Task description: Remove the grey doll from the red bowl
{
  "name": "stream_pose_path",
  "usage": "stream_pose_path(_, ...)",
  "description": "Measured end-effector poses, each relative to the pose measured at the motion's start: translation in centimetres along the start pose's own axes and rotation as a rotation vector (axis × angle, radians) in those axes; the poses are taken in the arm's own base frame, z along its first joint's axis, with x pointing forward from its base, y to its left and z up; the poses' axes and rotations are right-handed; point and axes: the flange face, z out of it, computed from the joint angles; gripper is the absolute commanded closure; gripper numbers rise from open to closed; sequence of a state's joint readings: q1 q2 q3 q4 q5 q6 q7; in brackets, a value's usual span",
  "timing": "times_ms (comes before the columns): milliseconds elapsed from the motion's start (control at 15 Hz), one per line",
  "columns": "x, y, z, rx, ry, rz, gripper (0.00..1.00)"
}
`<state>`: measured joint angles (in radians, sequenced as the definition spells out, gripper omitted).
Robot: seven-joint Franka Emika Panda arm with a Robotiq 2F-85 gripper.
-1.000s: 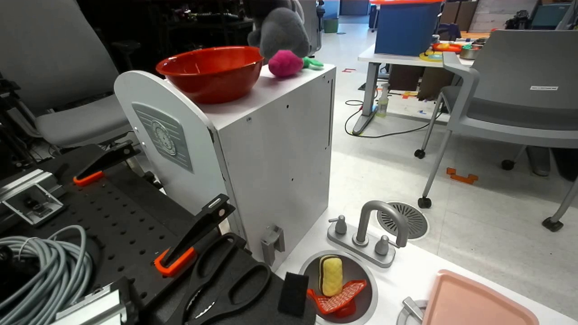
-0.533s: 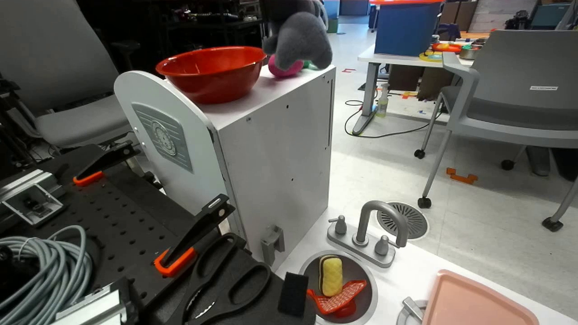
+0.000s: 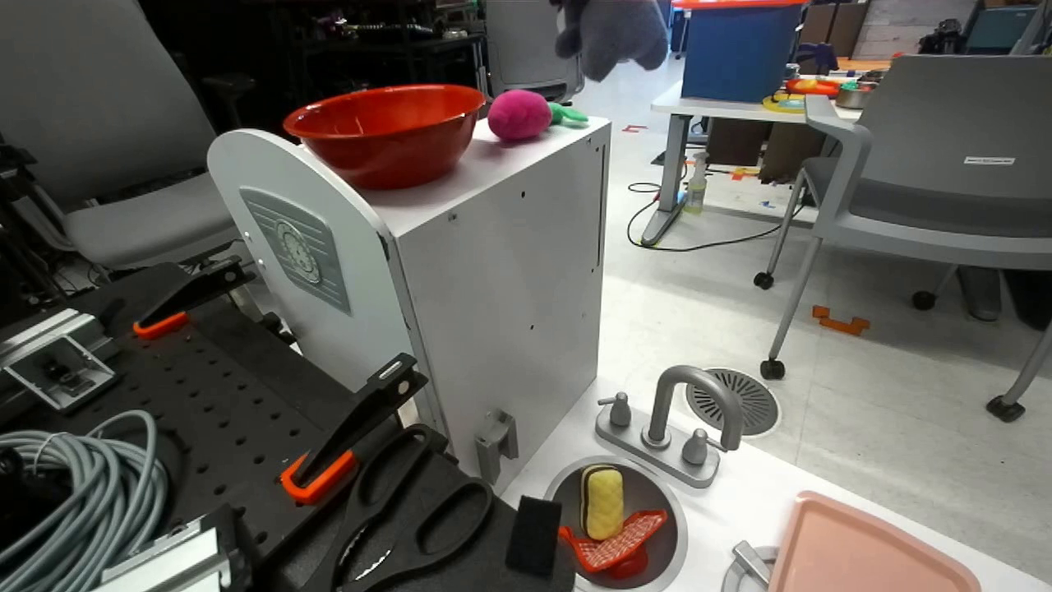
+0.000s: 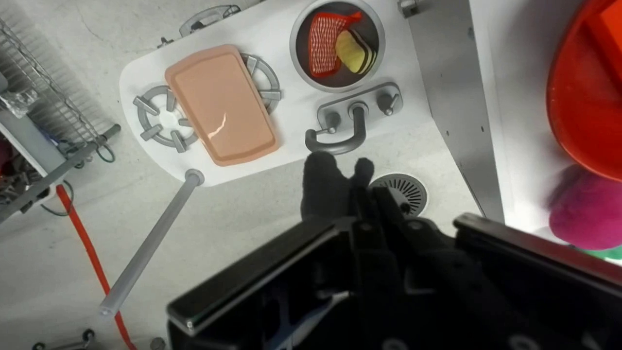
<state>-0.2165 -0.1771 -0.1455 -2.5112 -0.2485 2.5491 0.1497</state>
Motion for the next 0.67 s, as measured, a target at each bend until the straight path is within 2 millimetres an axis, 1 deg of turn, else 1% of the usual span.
stream_pose_path(67,0.2,-0.2,0.3,0.006,0.020,-0.009,0.69)
stream_pose_path(200,0.6,-0.8,0.9,0.034,0.064,-0.025,0.67)
stream_pose_path(333,0.7,-1.5,1.8,0.071,0.092,-0.037,0.54)
stream_pose_path(533,0.7,-2.5,3.2,0.116,0.105,-0.055,0.31)
stream_pose_path(667,0.7,-2.9,3.7,0.137,0.103,-0.065,0.19)
